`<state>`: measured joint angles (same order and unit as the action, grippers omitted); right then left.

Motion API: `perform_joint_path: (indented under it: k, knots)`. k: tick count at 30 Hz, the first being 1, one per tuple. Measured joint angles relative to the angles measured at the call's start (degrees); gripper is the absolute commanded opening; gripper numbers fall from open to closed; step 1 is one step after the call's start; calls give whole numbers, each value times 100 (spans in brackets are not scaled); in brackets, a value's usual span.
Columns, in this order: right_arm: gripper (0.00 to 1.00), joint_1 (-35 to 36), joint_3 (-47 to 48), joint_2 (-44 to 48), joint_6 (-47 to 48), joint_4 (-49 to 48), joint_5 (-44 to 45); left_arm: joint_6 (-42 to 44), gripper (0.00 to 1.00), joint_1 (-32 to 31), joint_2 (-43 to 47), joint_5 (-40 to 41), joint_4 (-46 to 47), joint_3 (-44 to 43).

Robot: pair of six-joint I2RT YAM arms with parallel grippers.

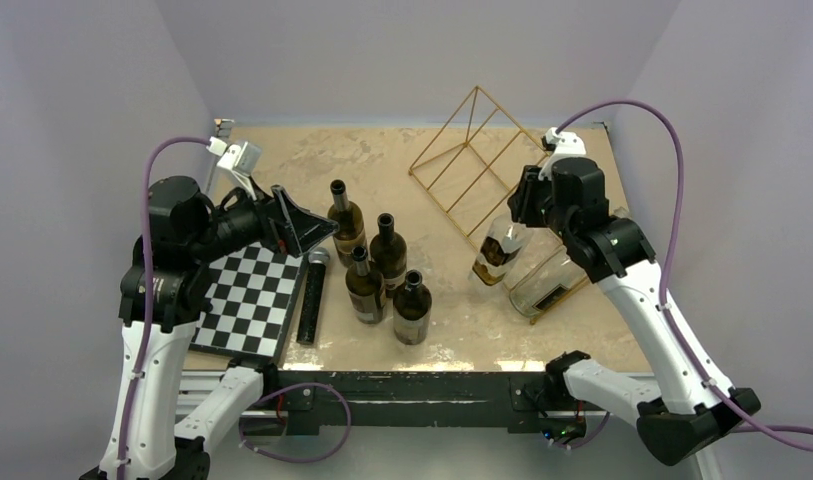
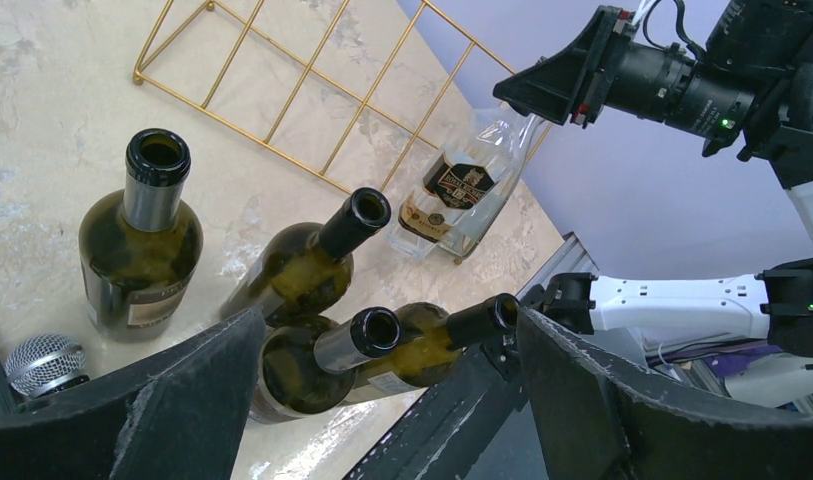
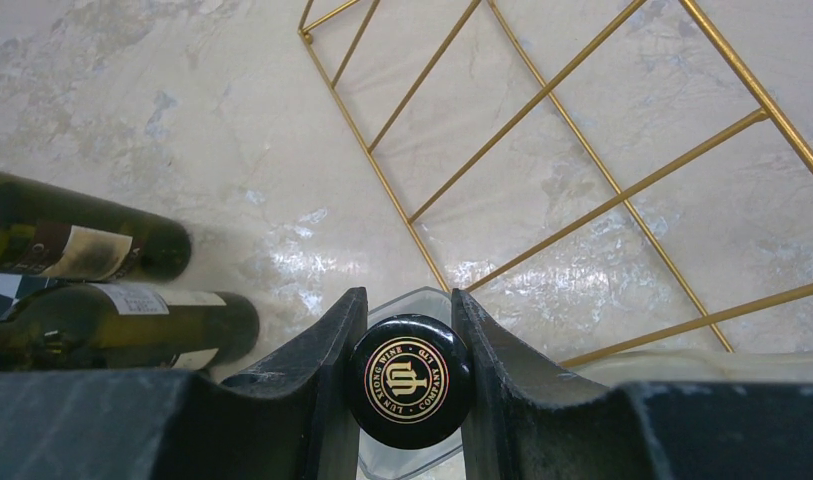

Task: Put the wine bottle on the wine rack

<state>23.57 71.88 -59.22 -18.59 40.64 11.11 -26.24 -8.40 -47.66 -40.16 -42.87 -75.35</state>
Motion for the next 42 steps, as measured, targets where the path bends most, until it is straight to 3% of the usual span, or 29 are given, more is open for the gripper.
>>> perform_joint_path:
  k: [25,42]
  knots:
    - [0,-1207,-354,-501,323,-719,-772,-20,99,0,-61,-22,46,127]
    - [2,-1606,-597,-789,426,-1209,-1180,-20,99,0,-122,-35,160,221]
